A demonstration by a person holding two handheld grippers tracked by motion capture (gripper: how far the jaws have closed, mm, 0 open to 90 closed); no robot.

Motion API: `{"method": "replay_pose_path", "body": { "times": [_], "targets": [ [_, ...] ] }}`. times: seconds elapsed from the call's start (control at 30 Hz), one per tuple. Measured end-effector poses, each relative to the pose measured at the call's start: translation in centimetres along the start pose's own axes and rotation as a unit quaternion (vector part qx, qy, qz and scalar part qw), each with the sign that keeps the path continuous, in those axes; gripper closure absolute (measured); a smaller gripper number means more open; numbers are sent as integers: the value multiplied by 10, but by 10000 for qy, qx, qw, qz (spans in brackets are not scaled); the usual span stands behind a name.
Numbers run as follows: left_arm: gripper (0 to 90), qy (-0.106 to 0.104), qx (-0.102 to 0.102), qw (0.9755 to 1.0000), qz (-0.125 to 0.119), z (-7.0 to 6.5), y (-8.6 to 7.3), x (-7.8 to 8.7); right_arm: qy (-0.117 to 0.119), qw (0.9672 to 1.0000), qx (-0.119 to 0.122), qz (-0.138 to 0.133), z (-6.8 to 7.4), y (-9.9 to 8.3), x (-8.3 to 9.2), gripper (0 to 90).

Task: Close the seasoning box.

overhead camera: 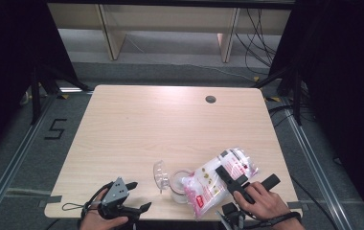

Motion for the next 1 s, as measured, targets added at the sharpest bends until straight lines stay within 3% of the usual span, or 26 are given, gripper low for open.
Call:
{"method": "replay_pose_path", "body": {
  "times": [0.63, 0.73, 0.77, 0.8, 1.0],
  "targets": [
    [174, -8, 32, 10000, -11, 0, 0, 0, -142, 9997, 157, 71, -4, 1, 3, 598],
    [174, 8, -155, 9999, 25, 1, 1, 1, -153, 9997, 153, 76, -4, 1, 4, 599],
    [174, 6, -142, 9999, 22, 1, 1, 1, -167, 9997, 153, 62, -5, 1, 5, 599],
    [174, -10, 14, 10000, 4, 0, 0, 1, -174, 9997, 157, 60, -5, 1, 5, 600],
    [174, 2, -34, 10000, 4, 0, 0, 1, -170, 9997, 183, 62, -5, 1, 4, 601]
  ]
}}
Point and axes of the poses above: each handheld gripper's, and its own axes: x roughly backward along the jaws, y roughly out of its top, z roughly to its left, the point moved 3 cm from there along -x, roughly forward along the jaws, and after that the axes turned 10 degrees about z, right-handed, at the moved point
